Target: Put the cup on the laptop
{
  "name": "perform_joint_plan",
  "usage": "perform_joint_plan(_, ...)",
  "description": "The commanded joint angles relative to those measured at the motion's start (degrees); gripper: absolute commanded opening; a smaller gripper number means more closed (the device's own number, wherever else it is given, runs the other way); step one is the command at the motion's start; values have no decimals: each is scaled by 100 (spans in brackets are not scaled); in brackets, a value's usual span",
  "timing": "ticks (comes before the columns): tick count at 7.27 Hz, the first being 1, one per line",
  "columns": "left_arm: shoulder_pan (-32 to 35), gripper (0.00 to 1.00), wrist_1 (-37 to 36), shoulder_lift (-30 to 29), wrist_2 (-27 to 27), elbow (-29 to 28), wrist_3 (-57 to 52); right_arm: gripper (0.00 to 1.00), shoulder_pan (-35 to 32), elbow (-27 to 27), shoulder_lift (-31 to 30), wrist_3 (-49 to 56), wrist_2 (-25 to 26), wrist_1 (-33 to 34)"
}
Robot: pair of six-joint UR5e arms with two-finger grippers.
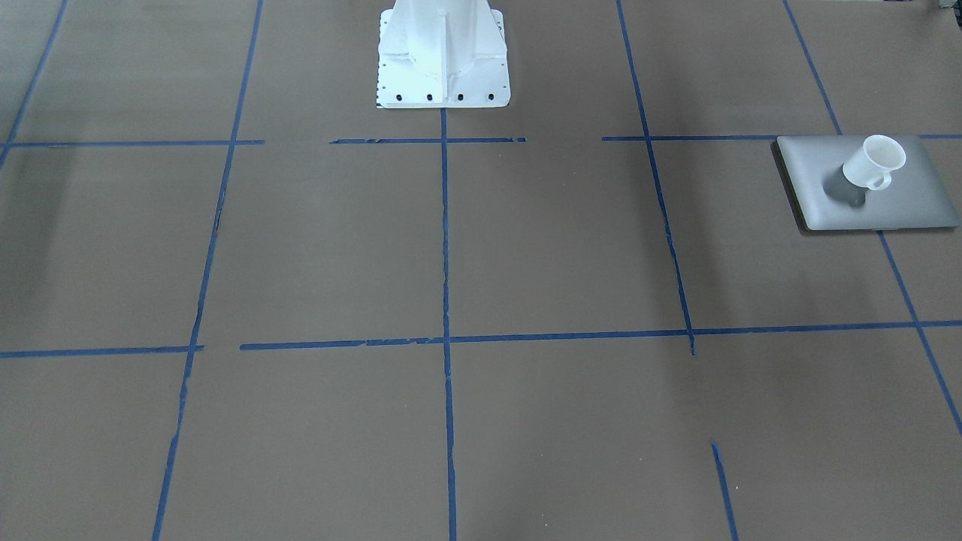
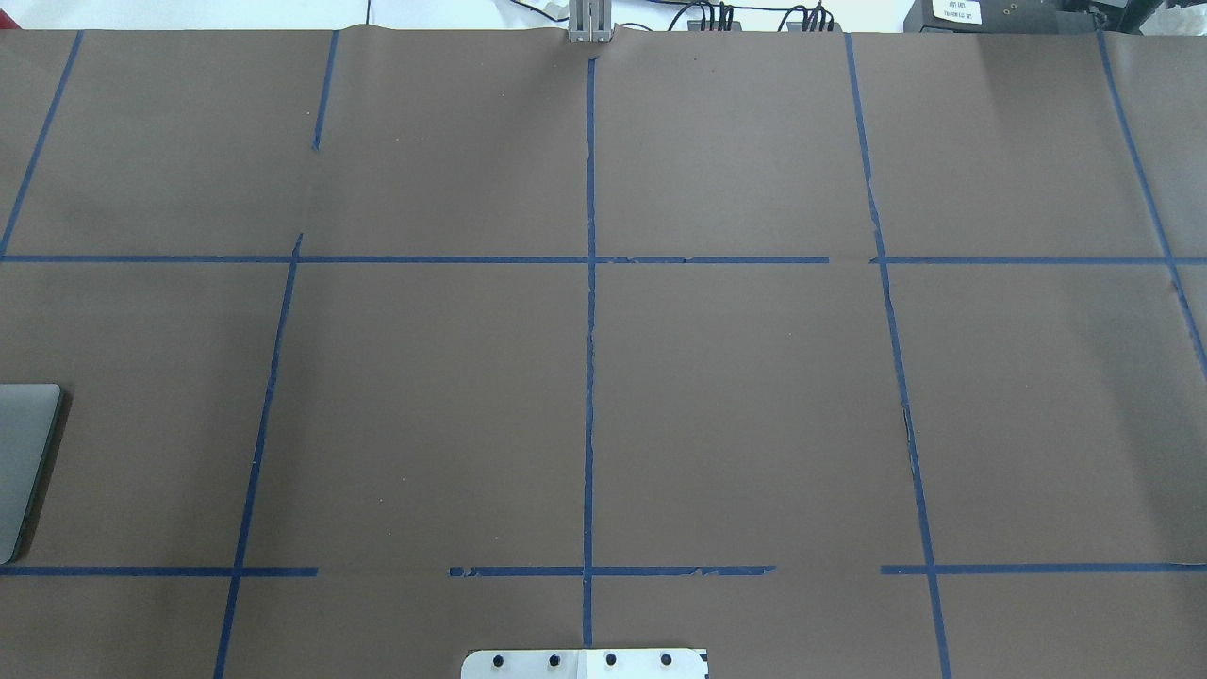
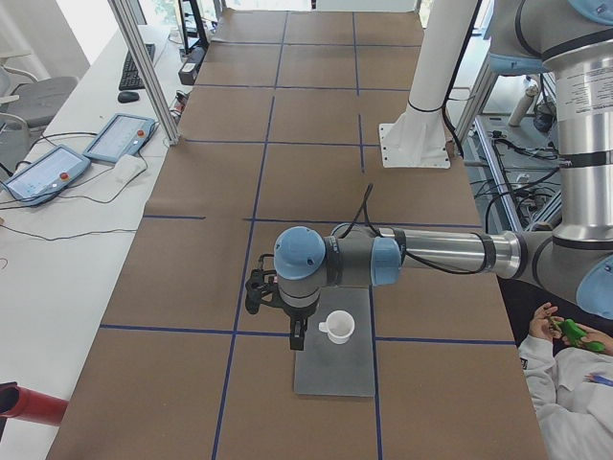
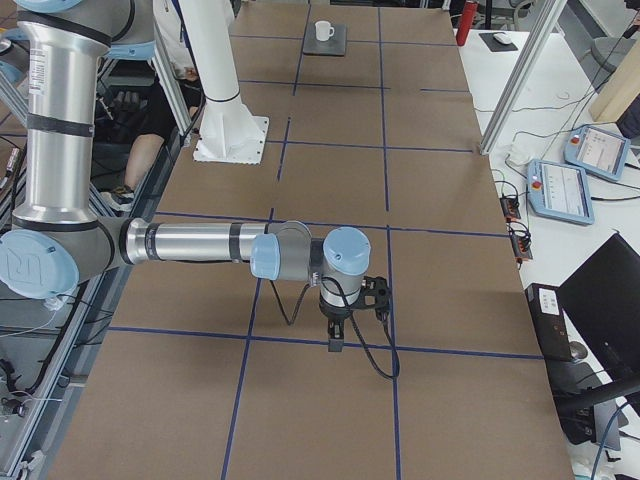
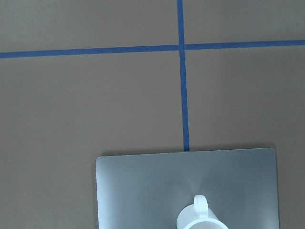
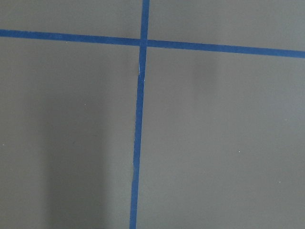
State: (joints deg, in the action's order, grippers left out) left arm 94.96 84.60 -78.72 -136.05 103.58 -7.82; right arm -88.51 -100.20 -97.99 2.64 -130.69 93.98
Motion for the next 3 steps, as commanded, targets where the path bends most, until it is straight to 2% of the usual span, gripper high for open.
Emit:
perform_joint_plan(1, 5, 100, -110, 23, 0, 49, 0, 100, 0, 0, -1, 0, 9, -2)
perform_joint_plan(3, 5, 100, -329, -47, 9, 327, 0, 100, 0, 0, -1, 0, 0, -2)
